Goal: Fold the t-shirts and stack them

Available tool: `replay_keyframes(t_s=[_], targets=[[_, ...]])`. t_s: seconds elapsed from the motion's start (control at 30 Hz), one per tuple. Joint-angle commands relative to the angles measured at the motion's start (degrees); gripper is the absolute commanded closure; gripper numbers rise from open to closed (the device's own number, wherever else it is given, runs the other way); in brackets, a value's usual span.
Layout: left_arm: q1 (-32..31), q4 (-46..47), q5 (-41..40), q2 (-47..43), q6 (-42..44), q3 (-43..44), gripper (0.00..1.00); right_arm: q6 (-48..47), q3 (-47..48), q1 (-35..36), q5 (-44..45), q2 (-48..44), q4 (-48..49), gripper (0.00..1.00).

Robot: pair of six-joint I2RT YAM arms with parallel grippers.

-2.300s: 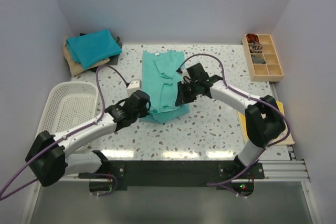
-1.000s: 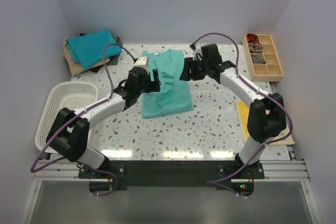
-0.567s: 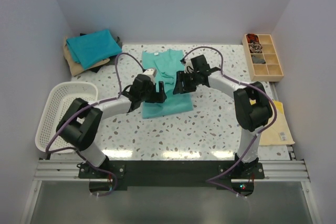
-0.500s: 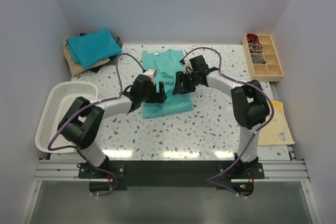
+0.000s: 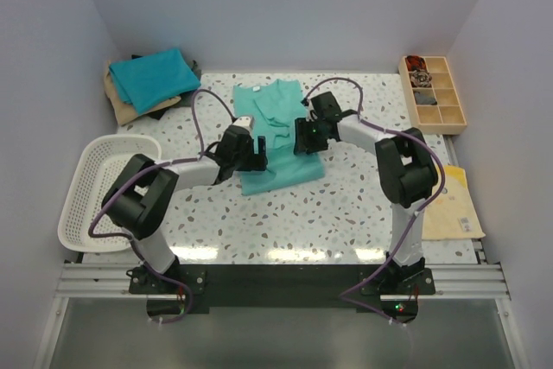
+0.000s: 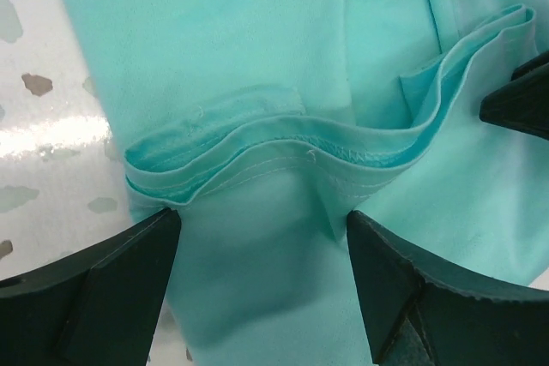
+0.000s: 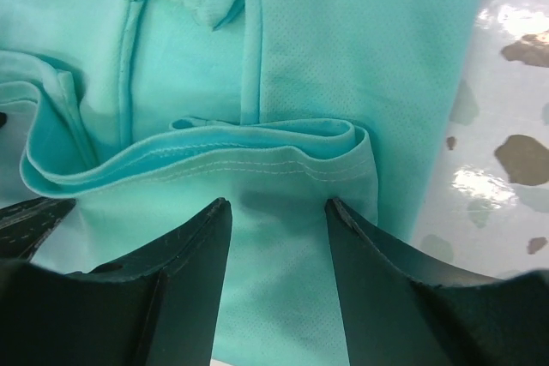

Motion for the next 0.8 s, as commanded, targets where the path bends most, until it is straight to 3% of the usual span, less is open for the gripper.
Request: replay_keyframes(t_s=[0.0,0.23,0.77], targets=[[0.8,0.12,-3.19,2.42,1.73,-0.74,0.16,-0.45,0.4,-1.03,10.0,0.12,-3.81,0.46],[0.97,-3.57,-6.88,7.08,2.61,1.1,0.16,0.08,-1.71,-1.29,11.67,-0.93,-3.81,0.46],[1.15,-5.6,-10.58,4.89,3.67,0.58,0.16,0.08,-3.82,-2.08,11.85,-4.7,-5.49,0.46]])
